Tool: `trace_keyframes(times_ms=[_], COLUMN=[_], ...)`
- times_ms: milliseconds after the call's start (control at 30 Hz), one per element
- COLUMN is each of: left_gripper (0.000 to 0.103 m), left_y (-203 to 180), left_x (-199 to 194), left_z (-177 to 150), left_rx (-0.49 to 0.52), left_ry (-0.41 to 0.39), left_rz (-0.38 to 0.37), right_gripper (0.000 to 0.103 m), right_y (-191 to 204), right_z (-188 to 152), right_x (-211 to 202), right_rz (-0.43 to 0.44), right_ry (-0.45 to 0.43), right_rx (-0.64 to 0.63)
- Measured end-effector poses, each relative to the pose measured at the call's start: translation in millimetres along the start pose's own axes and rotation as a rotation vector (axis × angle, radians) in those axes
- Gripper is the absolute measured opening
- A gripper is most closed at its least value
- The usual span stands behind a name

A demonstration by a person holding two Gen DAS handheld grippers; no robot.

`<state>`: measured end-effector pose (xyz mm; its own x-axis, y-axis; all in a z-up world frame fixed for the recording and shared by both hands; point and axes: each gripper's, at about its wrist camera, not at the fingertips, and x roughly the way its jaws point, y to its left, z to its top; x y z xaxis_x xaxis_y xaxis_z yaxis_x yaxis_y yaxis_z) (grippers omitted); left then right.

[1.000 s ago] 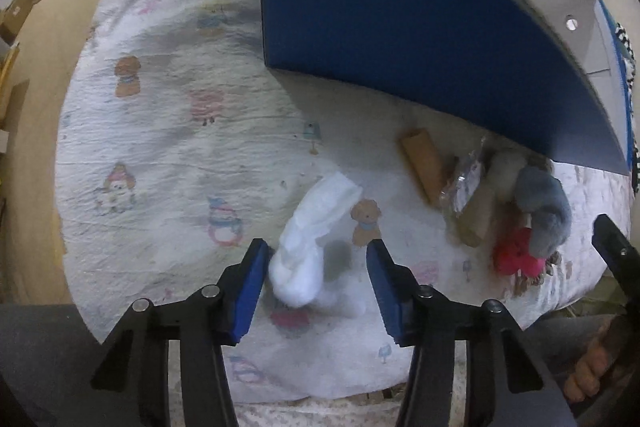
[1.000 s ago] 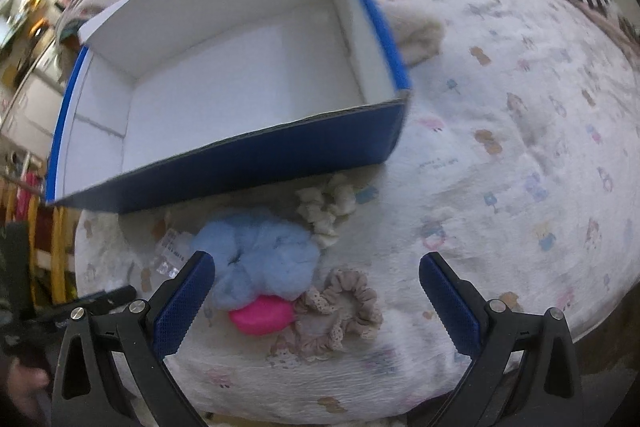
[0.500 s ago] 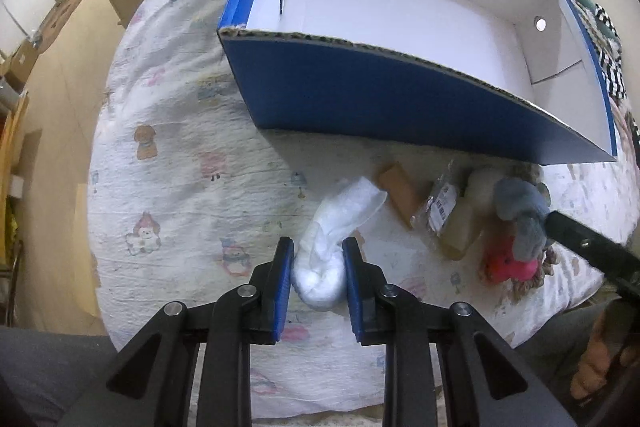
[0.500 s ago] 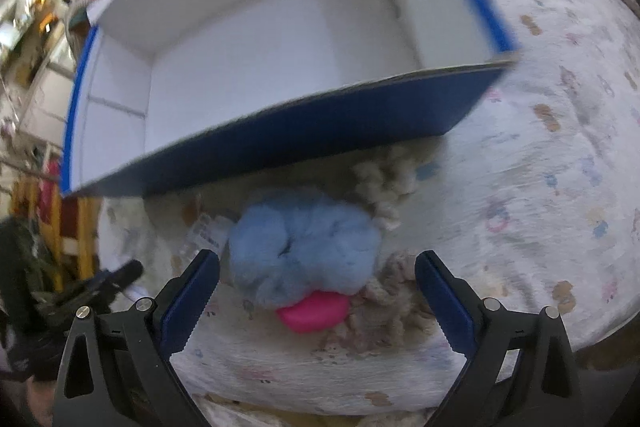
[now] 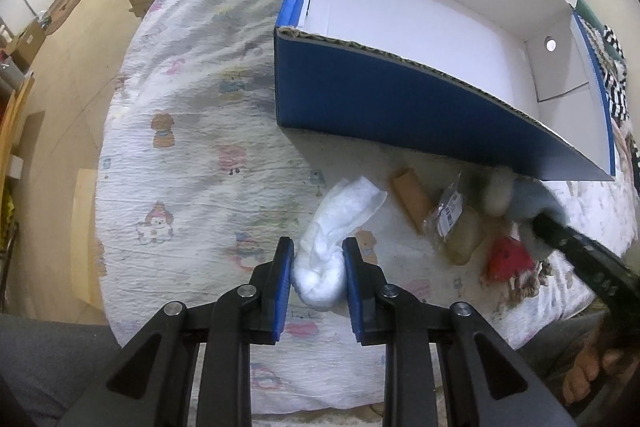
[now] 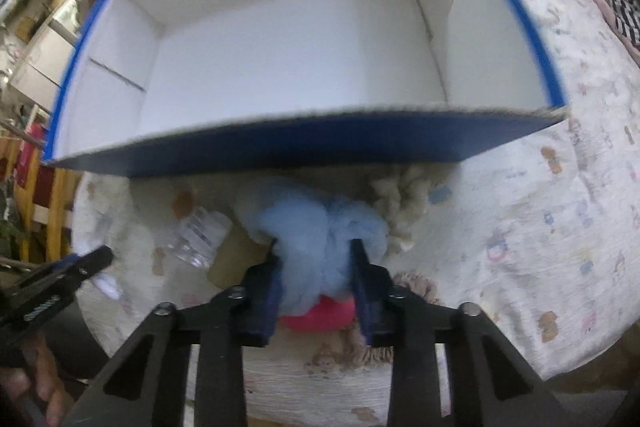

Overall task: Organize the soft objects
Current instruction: 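Grasp the white sock with the left tool while the right tool grasps the light-blue scrunchie, then carry the white sock and light-blue scrunchie over the box with both tools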

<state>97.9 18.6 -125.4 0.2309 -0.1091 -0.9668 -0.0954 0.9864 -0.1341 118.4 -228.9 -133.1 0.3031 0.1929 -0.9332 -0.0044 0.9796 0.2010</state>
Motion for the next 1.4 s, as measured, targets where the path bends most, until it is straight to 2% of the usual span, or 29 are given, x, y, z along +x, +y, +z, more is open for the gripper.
trace_keyframes(times_ms=[133, 267, 333, 533, 767, 967, 1033, 1233, 1400], left_gripper=[0.022, 0.022, 0.022, 0.022, 0.022, 0.022, 0.022, 0.022, 0.022], left_y=[3.6, 5.9, 7.0, 6.8, 12.6, 12.6, 10.8, 8.4, 5.4], left_x=[-4.5, -4.3, -6.6, -12.4, -27.6, -63.0, -75.0, -96.9, -104.8], left_z=[-4.9, -7.6, -8.2, -14.9, -21.0, -24.2, -24.5, -16.5, -5.0], left_rx=[-0.004, -0.016, -0.020, -0.004, -0.017, -0.017, -0.009, -0.038, -0.044], left_ry=[-0.008, -0.008, -0.016, -0.049, -0.128, -0.263, -0.314, -0.381, -0.389], left_rz=[0.004, 0.010, 0.015, 0.057, 0.099, 0.119, 0.155, 0.136, 0.113], right_gripper=[0.029, 0.029, 0.029, 0.029, 0.029, 0.029, 0.029, 0.029, 0.029], right_y=[-11.4, -31.2, -36.1, -22.1, -6.3, 2.2, 8.1, 18.8, 19.5], right_z=[1.4, -1.9, -4.6, -8.2, -12.6, -17.4, -17.6, -16.7, -13.2], right_x=[-29.1, -46.7, -53.9, -60.7, -71.7, -85.4, -91.7, -103.4, -102.5], right_rz=[0.073, 0.298, 0.356, 0.308, 0.322, 0.376, 0.387, 0.391, 0.387], right_ry=[-0.095, -0.106, -0.114, -0.140, -0.181, -0.227, -0.249, -0.311, -0.314], right_rx=[0.036, 0.130, 0.143, 0.069, -0.002, -0.025, -0.046, -0.082, -0.075])
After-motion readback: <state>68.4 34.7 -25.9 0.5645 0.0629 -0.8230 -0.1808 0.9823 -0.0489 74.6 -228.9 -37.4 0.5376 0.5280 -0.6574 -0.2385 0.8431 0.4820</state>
